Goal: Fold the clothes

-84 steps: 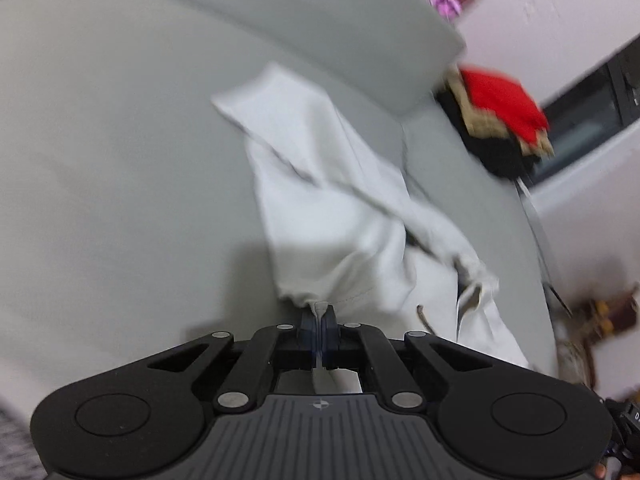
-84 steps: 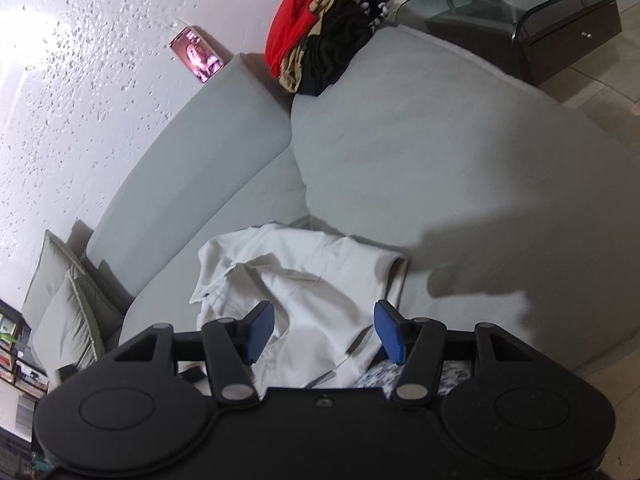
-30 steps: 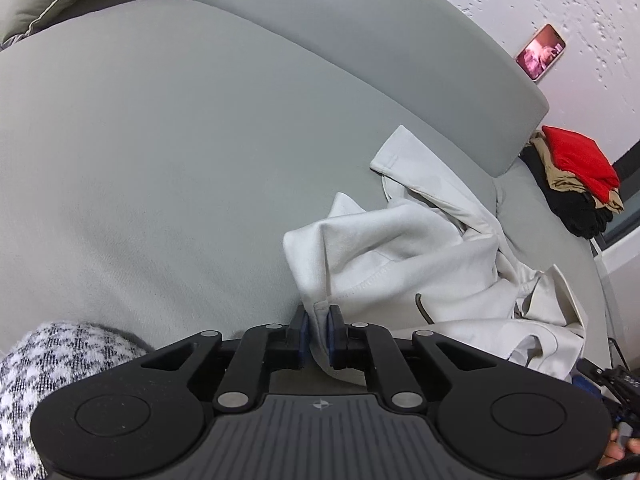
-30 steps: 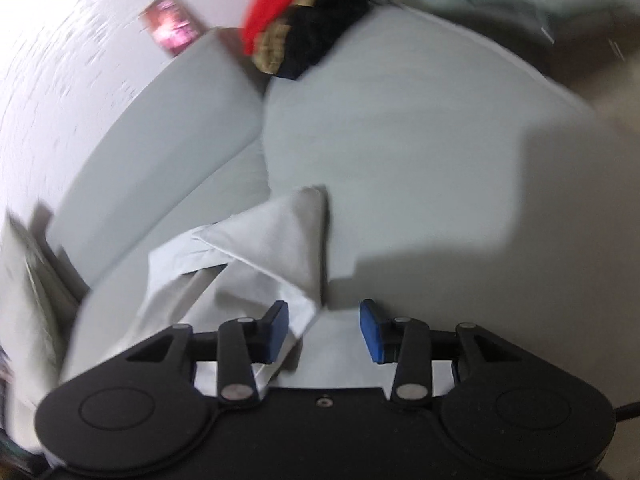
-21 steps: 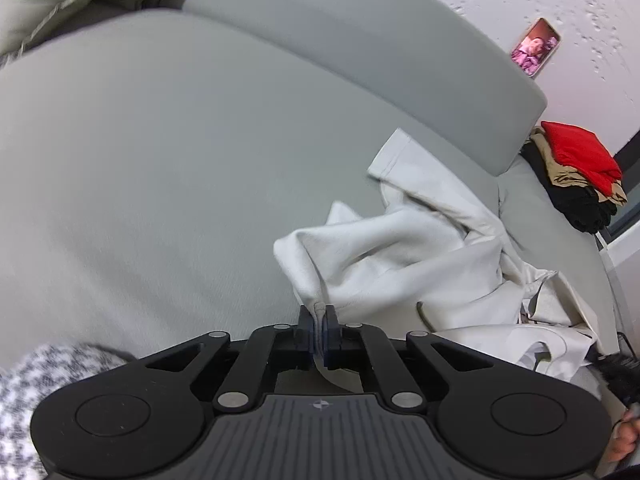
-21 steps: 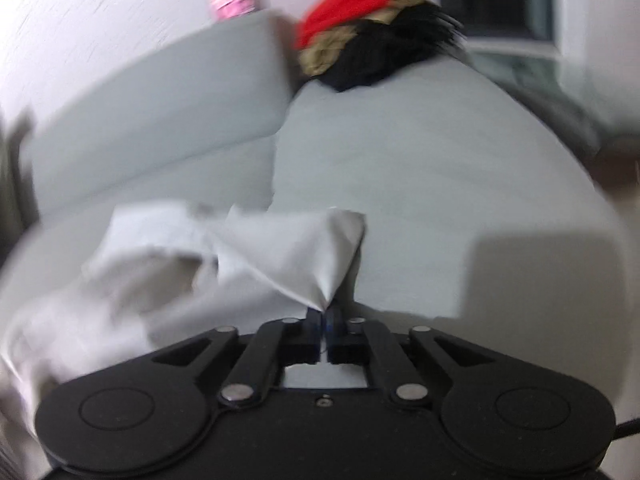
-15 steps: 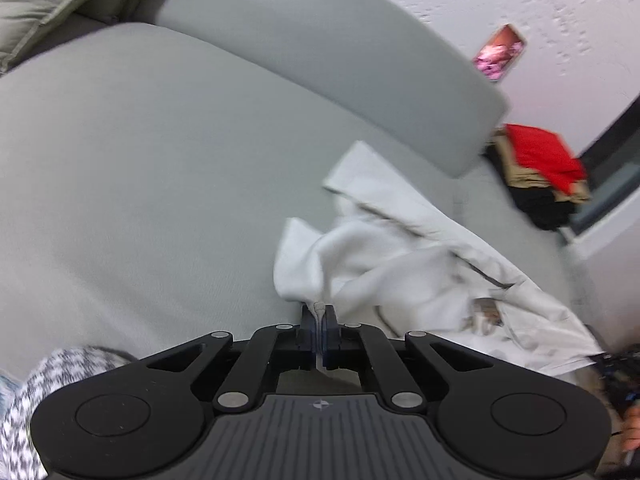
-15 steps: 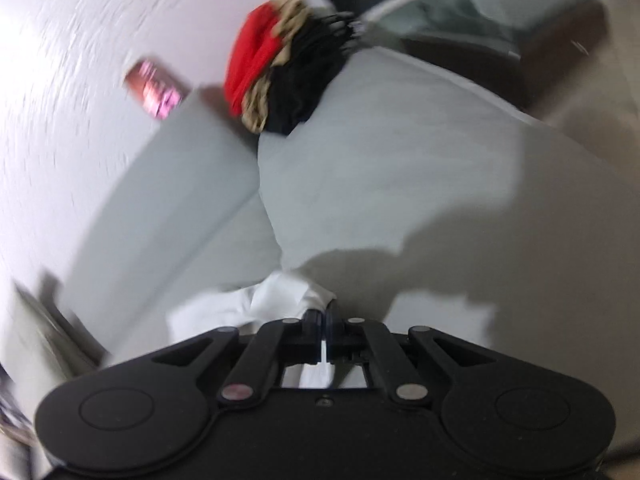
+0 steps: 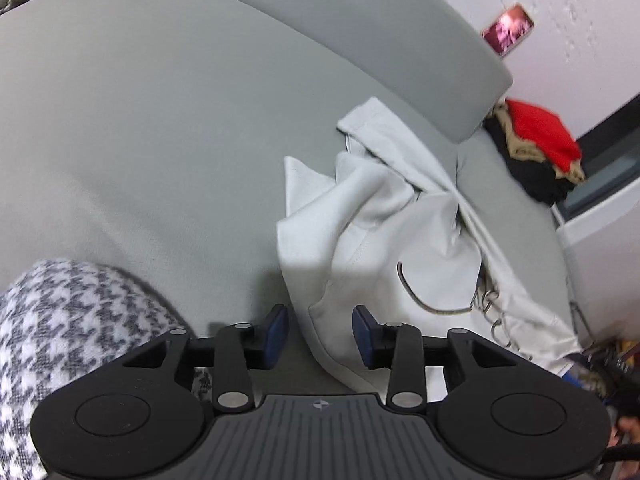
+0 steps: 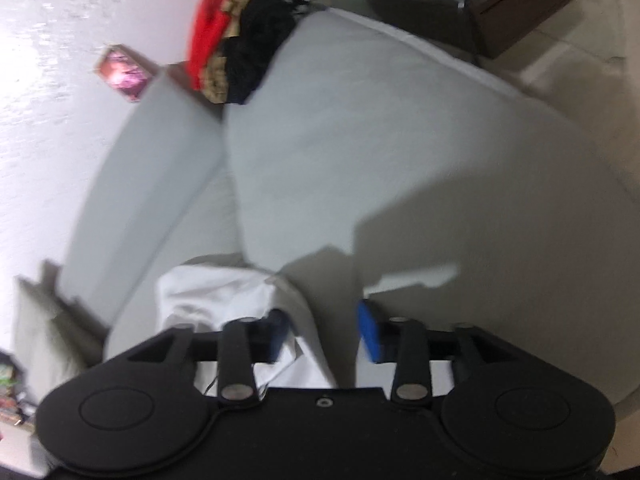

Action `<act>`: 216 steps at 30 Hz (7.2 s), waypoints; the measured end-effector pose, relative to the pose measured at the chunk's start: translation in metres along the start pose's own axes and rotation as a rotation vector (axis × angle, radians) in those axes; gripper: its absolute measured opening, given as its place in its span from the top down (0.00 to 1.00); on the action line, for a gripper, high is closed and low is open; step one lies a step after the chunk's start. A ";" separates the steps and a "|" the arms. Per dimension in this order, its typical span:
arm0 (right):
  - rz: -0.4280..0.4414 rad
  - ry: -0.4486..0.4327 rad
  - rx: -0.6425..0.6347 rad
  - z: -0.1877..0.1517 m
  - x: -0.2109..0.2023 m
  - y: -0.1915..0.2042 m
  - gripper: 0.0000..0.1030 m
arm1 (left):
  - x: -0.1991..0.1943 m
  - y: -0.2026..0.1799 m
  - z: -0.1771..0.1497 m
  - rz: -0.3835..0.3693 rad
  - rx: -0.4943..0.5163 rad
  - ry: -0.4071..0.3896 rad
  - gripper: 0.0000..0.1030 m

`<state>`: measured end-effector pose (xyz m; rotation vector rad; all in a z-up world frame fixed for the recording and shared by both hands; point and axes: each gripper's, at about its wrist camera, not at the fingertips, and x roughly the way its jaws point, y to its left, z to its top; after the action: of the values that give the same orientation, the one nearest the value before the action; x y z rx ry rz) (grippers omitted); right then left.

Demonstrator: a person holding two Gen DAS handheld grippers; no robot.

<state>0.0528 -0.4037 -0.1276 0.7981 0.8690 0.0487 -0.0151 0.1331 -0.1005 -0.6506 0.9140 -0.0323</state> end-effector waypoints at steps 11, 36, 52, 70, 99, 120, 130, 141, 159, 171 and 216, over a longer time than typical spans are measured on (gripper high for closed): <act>0.042 0.008 -0.138 -0.027 0.002 0.000 0.67 | 0.028 -0.002 0.006 -0.110 -0.027 -0.011 0.64; -0.047 0.035 -0.121 -0.036 0.001 0.022 0.98 | 0.001 -0.031 0.022 -0.070 0.013 -0.006 0.98; 0.658 -0.451 0.202 0.026 -0.188 0.187 0.98 | -0.259 -0.121 0.137 -0.402 -0.059 -0.675 0.98; 0.772 -0.702 -0.172 -0.030 -0.318 0.231 0.98 | -0.347 -0.156 0.107 -0.432 0.093 -0.902 0.98; 0.210 -0.225 -0.039 0.029 0.023 0.185 0.98 | -0.008 -0.044 0.141 0.019 0.062 -0.435 0.98; 0.029 -0.078 -0.040 -0.023 0.041 0.143 0.98 | 0.000 0.004 0.098 0.157 -0.002 -0.286 0.98; -0.076 -0.027 -0.087 -0.061 0.034 0.121 0.98 | 0.005 0.000 0.041 0.399 0.184 -0.184 0.96; -0.224 0.081 -0.263 -0.079 0.037 0.112 0.79 | -0.026 0.018 0.019 0.561 0.253 -0.111 0.64; -0.094 0.137 -0.543 -0.116 0.058 0.169 0.82 | 0.031 -0.077 -0.025 0.493 0.533 -0.083 0.72; -0.090 0.341 -0.509 -0.134 0.036 0.137 0.81 | 0.015 -0.066 -0.057 0.370 0.518 0.093 0.67; 0.169 0.072 -0.261 -0.052 0.115 0.111 0.70 | 0.073 -0.073 -0.023 0.317 0.492 0.031 0.45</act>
<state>0.1225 -0.2527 -0.1525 0.6256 0.8411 0.3356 0.0308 0.0410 -0.1245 -0.0459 0.9840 0.0162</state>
